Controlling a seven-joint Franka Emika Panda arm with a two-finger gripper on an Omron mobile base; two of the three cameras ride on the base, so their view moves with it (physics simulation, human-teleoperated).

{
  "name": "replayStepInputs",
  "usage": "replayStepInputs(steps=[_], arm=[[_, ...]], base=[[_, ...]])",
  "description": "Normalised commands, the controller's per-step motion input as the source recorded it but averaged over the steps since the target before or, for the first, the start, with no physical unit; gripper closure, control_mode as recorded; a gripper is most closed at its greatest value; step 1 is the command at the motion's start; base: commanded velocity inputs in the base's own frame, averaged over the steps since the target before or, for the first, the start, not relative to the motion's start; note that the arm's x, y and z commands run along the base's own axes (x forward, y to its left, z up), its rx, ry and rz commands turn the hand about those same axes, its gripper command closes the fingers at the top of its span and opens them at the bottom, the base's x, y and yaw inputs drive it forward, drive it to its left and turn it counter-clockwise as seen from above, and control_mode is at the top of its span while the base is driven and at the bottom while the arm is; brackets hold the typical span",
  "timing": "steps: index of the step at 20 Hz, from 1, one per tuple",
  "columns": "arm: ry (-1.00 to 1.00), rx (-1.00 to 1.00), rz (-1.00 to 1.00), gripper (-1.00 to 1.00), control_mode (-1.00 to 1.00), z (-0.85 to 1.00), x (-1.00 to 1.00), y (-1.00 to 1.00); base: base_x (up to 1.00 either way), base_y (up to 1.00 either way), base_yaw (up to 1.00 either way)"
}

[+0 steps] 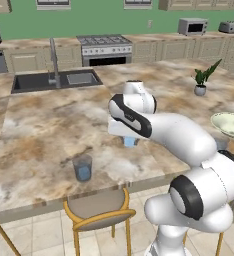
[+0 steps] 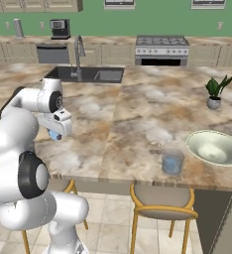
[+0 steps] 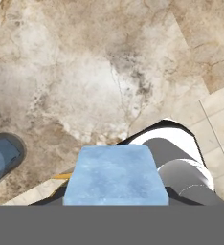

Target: There are four ice cubes in the ice bowl. Place two ice cubes in each glass of water.

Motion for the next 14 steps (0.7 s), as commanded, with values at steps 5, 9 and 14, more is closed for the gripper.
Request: replayStepInputs(steps=[5,9,14], arm=[[0.00,0.00,0.00,1.00,-1.00,0.00,0.00,0.00],[0.00,0.00,0.00,1.00,-1.00,-0.01,0.00,0.00],[0.01,0.00,-0.02,1.00,-1.00,-0.16,-0.06,0.77]], base=[[0.00,0.00,0.00],[0.00,0.00,0.00],[0.00,0.00,0.00]])
